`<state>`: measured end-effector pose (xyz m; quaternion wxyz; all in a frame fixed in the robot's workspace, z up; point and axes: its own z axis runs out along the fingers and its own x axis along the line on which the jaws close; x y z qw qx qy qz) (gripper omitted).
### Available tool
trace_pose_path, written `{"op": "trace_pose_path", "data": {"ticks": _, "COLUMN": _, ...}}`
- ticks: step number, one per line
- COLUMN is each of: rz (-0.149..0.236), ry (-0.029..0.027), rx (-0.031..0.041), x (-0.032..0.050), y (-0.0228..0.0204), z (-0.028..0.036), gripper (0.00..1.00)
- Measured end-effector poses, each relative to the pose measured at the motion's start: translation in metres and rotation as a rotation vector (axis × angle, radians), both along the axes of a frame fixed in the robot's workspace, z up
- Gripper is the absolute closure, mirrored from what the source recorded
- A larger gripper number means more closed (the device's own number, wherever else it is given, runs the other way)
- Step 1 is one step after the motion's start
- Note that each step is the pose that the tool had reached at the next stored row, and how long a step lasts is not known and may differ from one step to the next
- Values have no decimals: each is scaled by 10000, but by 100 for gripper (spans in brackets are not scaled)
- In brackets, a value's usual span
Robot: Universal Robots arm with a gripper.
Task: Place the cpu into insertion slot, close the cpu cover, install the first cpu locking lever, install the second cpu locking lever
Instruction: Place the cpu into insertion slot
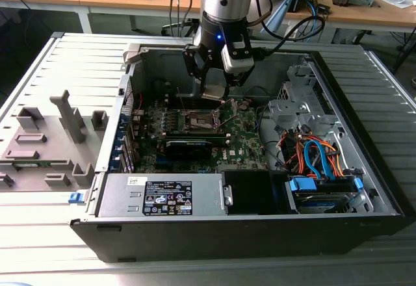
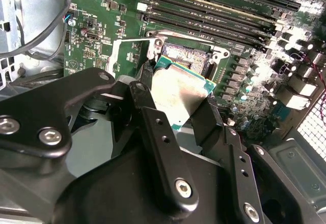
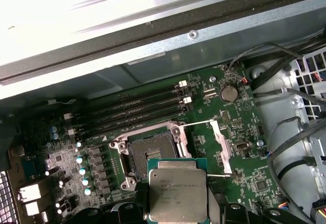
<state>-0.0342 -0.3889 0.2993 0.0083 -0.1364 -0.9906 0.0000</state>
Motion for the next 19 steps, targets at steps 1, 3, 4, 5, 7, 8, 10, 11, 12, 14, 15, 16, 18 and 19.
{"op": "trace_pose_path", "data": {"ticks": 1, "rz": -7, "ry": 0, "rx": 0, "x": 0, "y": 0, "z": 0, "gripper": 45}}
{"op": "trace_pose_path", "data": {"ticks": 3, "rz": -36, "ry": 0, "rx": 0, "x": 0, "y": 0, "z": 0, "gripper": 45}}
{"op": "trace_pose_path", "data": {"ticks": 4, "rz": -44, "ry": 0, "rx": 0, "x": 0, "y": 0, "z": 0, "gripper": 45}}
{"op": "trace_pose_path", "data": {"ticks": 5, "rz": -60, "ry": 0, "rx": 0, "x": 0, "y": 0, "z": -1, "gripper": 45}}
{"op": "trace_pose_path", "data": {"ticks": 7, "rz": -92, "ry": 0, "rx": 0, "x": 0, "y": 0, "z": -1, "gripper": 45}}
{"op": "trace_pose_path", "data": {"ticks": 8, "rz": -105, "ry": 0, "rx": 0, "x": 0, "y": 0, "z": -1, "gripper": 45}}
{"op": "trace_pose_path", "data": {"ticks": 10, "rz": -128, "ry": 0, "rx": -1, "x": 0, "y": 0, "z": -1, "gripper": 45}}
{"op": "trace_pose_path", "data": {"ticks": 11, "rz": -138, "ry": 0, "rx": 0, "x": 0, "y": 0, "z": -1, "gripper": 45}}
{"op": "trace_pose_path", "data": {"ticks": 12, "rz": -148, "ry": 0, "rx": 0, "x": 0, "y": 0, "z": -1, "gripper": 45}}
{"op": "trace_pose_path", "data": {"ticks": 14, "rz": -169, "ry": 0, "rx": 0, "x": 0, "y": 0, "z": -1, "gripper": 45}}
{"op": "trace_pose_path", "data": {"ticks": 15, "rz": -178, "ry": 0, "rx": 0, "x": 0, "y": 0, "z": -1, "gripper": 45}}
{"op": "trace_pose_path", "data": {"ticks": 16, "rz": -194, "ry": 0, "rx": 0, "x": 0, "y": 0, "z": -1, "gripper": 45}}
{"op": "trace_pose_path", "data": {"ticks": 18, "rz": -213, "ry": 0, "rx": 0, "x": 0, "y": 0, "z": -1, "gripper": 45}}
{"op": "trace_pose_path", "data": {"ticks": 19, "rz": -231, "ry": 0, "rx": 0, "x": 0, "y": 0, "z": -1, "gripper": 45}}
